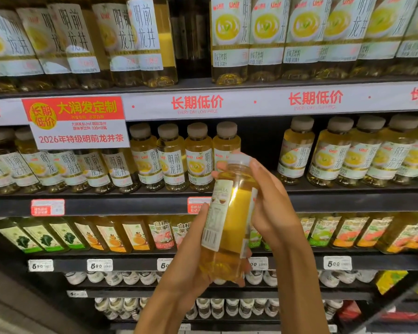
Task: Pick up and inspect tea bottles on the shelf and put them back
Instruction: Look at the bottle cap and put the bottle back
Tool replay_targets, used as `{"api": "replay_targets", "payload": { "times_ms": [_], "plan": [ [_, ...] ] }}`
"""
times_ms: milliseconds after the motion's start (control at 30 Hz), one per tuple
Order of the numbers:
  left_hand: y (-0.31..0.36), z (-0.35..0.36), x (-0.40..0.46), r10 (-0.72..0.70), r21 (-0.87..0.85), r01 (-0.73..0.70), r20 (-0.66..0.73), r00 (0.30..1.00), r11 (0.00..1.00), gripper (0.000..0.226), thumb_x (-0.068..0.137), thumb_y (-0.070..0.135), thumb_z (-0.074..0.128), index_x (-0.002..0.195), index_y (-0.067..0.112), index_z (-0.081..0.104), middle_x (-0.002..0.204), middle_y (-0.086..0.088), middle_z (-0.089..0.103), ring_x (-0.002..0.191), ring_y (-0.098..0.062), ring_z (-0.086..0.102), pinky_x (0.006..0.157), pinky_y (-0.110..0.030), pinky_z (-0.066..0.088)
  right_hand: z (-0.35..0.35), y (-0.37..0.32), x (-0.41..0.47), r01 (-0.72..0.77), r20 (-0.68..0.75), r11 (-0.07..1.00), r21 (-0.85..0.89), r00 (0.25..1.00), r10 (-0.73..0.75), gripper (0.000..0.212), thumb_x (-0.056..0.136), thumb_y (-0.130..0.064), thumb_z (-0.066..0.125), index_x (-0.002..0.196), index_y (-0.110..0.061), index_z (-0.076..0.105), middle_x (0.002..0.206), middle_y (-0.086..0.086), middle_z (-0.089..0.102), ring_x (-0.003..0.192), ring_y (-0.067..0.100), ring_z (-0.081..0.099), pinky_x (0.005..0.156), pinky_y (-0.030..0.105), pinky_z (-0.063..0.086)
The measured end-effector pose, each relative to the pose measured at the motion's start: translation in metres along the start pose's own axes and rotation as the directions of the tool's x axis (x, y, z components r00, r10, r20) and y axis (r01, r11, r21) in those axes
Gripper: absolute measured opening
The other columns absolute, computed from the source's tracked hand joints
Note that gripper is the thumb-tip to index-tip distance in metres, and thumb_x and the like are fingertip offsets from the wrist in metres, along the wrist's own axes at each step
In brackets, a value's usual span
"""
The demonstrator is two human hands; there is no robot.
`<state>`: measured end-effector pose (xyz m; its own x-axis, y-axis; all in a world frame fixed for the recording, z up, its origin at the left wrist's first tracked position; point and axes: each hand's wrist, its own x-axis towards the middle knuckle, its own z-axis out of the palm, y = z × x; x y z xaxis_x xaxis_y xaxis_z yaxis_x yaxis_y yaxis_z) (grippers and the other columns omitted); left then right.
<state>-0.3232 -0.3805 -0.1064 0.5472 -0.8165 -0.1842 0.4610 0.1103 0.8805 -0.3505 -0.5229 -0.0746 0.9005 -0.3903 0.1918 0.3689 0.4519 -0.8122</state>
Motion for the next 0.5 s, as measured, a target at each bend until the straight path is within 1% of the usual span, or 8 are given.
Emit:
{"api": "replay_targets", "payload": {
  "times_ms": [67, 133, 233, 300, 333, 400, 467, 500],
  "plan": [
    [-0.001, -0.001, 0.000, -0.039, 0.000, 0.039, 0.056, 0.998, 0.999, 0.072, 0.090, 0.064, 0.033, 0.114, 0.004, 0.065, 0.086, -0.023, 0.066, 0.068, -0.032, 0.067, 0.055, -0.035, 0.054, -0.001, 0.002, -0.001, 0.005, 0.004, 1.000, 0.019, 1.000, -0.005, 0.037, 0.086, -0.029, 0.050, 0.116, -0.009, 0.062, 0.112, 0.020, 0.068, 0.108, 0.033, 0.064, 0.090, 0.037, 0.055],
    [-0.003, -0.003, -0.001, -0.040, 0.040, 0.037, 0.068, 0.997, 0.999, 0.072, 0.091, 0.065, 0.031, 0.112, 0.006, 0.067, 0.088, -0.023, 0.067, 0.071, -0.033, 0.067, 0.060, -0.036, 0.055, -0.002, 0.002, -0.002, 0.022, 0.015, 0.999, 0.038, 1.000, -0.023, 0.034, 0.087, -0.025, 0.049, 0.115, -0.010, 0.062, 0.104, 0.016, 0.072, 0.098, 0.027, 0.069, 0.081, 0.032, 0.057],
    [-0.006, -0.002, 0.000, 0.009, 0.143, -0.004, -0.033, 0.999, 0.990, 0.069, 0.088, 0.066, 0.030, 0.117, 0.015, 0.066, 0.099, -0.015, 0.073, 0.086, -0.030, 0.071, 0.075, -0.042, 0.058, -0.003, 0.000, -0.006, 0.063, 0.024, 0.997, 0.038, 0.998, -0.064, 0.035, 0.086, -0.023, 0.052, 0.118, -0.009, 0.061, 0.102, 0.014, 0.073, 0.093, 0.023, 0.070, 0.076, 0.030, 0.057],
    [-0.008, 0.001, 0.001, 0.074, 0.256, -0.045, -0.106, 0.992, 0.966, 0.062, 0.087, 0.067, 0.026, 0.110, 0.030, 0.071, 0.103, -0.005, 0.074, 0.097, -0.022, 0.070, 0.089, -0.045, 0.054, -0.002, -0.002, -0.008, 0.097, 0.021, 0.995, -0.008, 0.995, -0.097, 0.037, 0.085, -0.022, 0.057, 0.120, -0.009, 0.061, 0.107, 0.015, 0.072, 0.096, 0.023, 0.070, 0.076, 0.029, 0.057],
    [-0.008, 0.003, 0.000, 0.107, 0.293, -0.066, -0.125, 0.986, 0.954, 0.058, 0.086, 0.067, 0.026, 0.104, 0.037, 0.071, 0.103, -0.002, 0.075, 0.099, -0.019, 0.070, 0.092, -0.044, 0.053, -0.001, -0.002, -0.009, 0.108, 0.009, 0.994, -0.036, 0.994, -0.107, 0.039, 0.084, -0.023, 0.059, 0.120, -0.009, 0.061, 0.109, 0.014, 0.071, 0.098, 0.023, 0.070, 0.076, 0.028, 0.056],
    [-0.007, 0.007, -0.002, 0.156, 0.313, -0.097, -0.172, 0.973, 0.945, 0.052, 0.082, 0.068, 0.030, 0.100, 0.041, 0.071, 0.101, 0.000, 0.075, 0.097, -0.017, 0.070, 0.091, -0.043, 0.053, -0.002, -0.002, -0.010, 0.115, -0.025, 0.991, -0.073, 0.993, -0.117, 0.042, 0.082, -0.025, 0.062, 0.121, -0.008, 0.061, 0.110, 0.012, 0.071, 0.101, 0.023, 0.069, 0.077, 0.028, 0.057],
    [-0.007, 0.007, -0.003, 0.195, 0.304, -0.129, -0.200, 0.960, 0.944, 0.053, 0.080, 0.068, 0.033, 0.100, 0.038, 0.072, 0.099, -0.002, 0.075, 0.096, -0.019, 0.071, 0.089, -0.042, 0.054, -0.001, -0.001, -0.010, 0.123, -0.042, 0.990, -0.073, 0.991, -0.126, 0.044, 0.080, -0.026, 0.064, 0.120, -0.008, 0.061, 0.110, 0.011, 0.071, 0.101, 0.023, 0.069, 0.077, 0.028, 0.057],
    [-0.007, 0.006, -0.004, 0.206, 0.294, -0.141, -0.203, 0.957, 0.945, 0.055, 0.079, 0.069, 0.034, 0.100, 0.035, 0.073, 0.098, -0.004, 0.075, 0.093, -0.020, 0.071, 0.084, -0.040, 0.056, 0.000, -0.001, -0.009, 0.124, -0.037, 0.990, -0.063, 0.991, -0.126, 0.043, 0.080, -0.027, 0.066, 0.119, -0.009, 0.062, 0.109, 0.011, 0.072, 0.100, 0.022, 0.069, 0.075, 0.028, 0.057]
  ]
}}
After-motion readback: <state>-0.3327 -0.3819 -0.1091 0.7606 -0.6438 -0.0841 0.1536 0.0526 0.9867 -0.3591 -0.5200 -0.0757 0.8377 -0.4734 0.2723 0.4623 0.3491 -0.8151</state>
